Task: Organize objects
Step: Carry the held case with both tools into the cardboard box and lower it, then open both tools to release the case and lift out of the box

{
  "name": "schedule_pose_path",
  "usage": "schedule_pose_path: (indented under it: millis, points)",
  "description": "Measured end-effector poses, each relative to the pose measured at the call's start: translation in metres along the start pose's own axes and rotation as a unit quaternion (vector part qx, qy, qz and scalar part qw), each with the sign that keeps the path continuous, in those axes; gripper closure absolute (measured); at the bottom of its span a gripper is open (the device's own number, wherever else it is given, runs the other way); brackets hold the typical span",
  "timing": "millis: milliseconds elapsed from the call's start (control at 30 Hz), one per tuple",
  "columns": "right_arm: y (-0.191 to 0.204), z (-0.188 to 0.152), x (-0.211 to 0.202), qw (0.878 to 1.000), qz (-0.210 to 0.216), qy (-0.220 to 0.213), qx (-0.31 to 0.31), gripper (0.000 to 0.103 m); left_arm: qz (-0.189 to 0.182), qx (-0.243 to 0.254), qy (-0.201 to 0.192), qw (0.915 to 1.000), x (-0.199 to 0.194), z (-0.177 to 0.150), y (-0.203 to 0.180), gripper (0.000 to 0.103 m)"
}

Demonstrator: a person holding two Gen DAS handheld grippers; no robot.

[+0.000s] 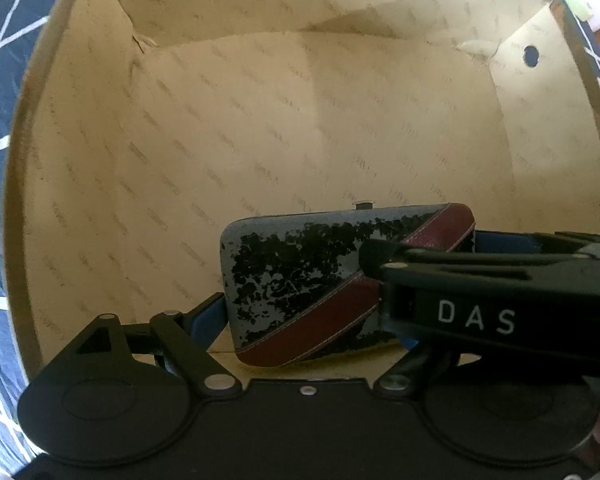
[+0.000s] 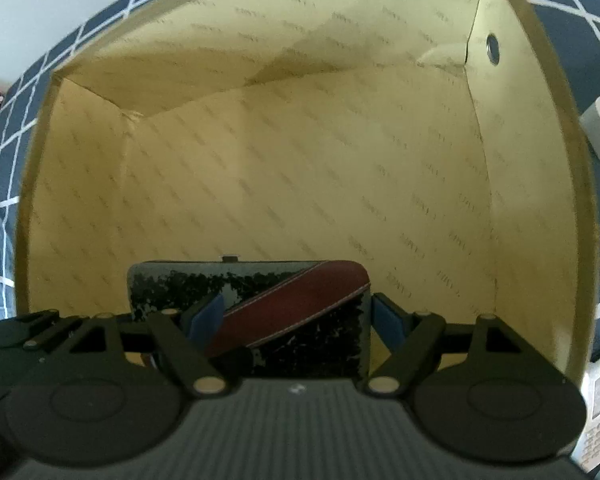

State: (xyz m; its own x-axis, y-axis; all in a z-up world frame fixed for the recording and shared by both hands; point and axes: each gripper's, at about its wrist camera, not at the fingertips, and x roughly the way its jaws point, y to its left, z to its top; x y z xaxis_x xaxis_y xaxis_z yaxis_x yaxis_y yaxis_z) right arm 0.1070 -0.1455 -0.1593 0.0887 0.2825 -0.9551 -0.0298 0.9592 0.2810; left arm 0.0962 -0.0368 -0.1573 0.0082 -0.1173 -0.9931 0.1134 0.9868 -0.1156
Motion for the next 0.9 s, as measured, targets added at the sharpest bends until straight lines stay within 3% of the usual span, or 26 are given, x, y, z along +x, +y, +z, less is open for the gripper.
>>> schedule_pose_path:
  millis: [633, 900]
  points:
    - [0.002, 0.002, 0.012, 0.999, -0.015, 0.029, -0.001, 0.024, -0.009, -0.016, 0.010, 0.9998, 0.005, -0.003, 0.004, 0.020]
    - [-0.003, -0.002, 0.009, 1.000, -0.014, 0.020, 0.016, 0.024, -0.008, -0.010, -0.009, 0.9999, -0.007, -0.004, 0.005, 0.020]
